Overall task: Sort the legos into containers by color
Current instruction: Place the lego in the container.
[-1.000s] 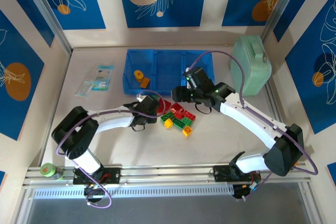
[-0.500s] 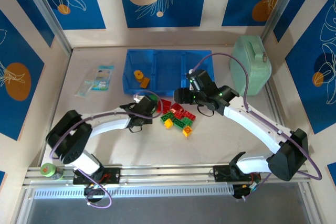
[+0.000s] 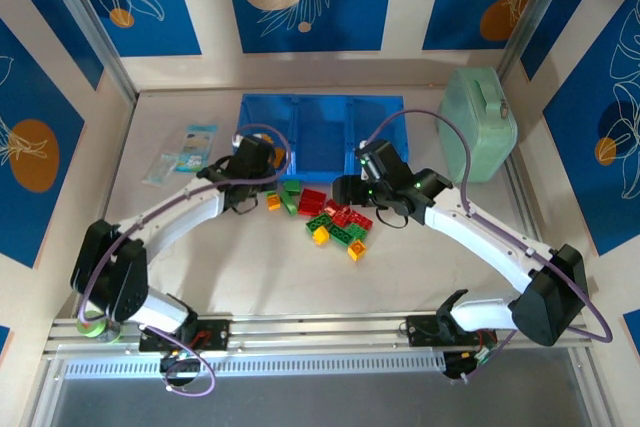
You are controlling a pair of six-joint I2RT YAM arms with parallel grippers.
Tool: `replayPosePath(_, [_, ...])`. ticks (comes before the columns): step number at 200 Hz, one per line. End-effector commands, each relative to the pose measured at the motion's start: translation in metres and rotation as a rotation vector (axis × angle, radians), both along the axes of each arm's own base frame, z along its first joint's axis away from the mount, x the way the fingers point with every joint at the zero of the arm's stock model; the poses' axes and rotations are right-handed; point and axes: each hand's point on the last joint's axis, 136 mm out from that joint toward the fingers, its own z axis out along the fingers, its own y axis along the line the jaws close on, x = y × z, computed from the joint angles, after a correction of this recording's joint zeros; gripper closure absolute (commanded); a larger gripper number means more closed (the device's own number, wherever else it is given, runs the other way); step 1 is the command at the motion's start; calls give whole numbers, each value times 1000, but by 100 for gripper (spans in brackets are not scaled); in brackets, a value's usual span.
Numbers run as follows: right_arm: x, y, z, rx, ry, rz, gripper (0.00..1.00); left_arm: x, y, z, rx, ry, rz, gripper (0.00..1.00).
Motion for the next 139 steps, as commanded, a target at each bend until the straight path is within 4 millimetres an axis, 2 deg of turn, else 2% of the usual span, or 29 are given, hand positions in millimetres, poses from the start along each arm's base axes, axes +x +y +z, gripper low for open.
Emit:
replayPosePath(1, [-10, -1, 4, 28, 5, 0, 29, 23, -1, -3, 10, 31, -42, 70])
replayPosePath(27, [-16, -7, 0, 23, 9, -7, 29, 52, -2, -5, 9, 40, -43, 69])
replayPosePath(39, [-17, -10, -1, 21, 9, -14, 29, 64, -1, -5, 13, 41, -45, 66])
replayPosePath(45, [-18, -11, -1, 21, 9, -15, 29, 69, -2, -4, 12, 33, -49, 59])
replayPosePath(56, [-19, -12, 0, 20, 7, -17, 29, 77, -3, 0, 24, 20, -57, 32])
replayPosePath(65, [-20, -13, 1, 21, 6, -16, 29, 78, -3, 3, 35, 23, -60, 25])
replayPosePath(86, [-22, -16, 1, 15, 3, -20, 29, 73, -4, 7, 25, 12, -65, 23])
replayPosePath(139, [-22, -14, -14, -1, 39, -8, 29, 40, 4, -14, -17, 31, -62, 27])
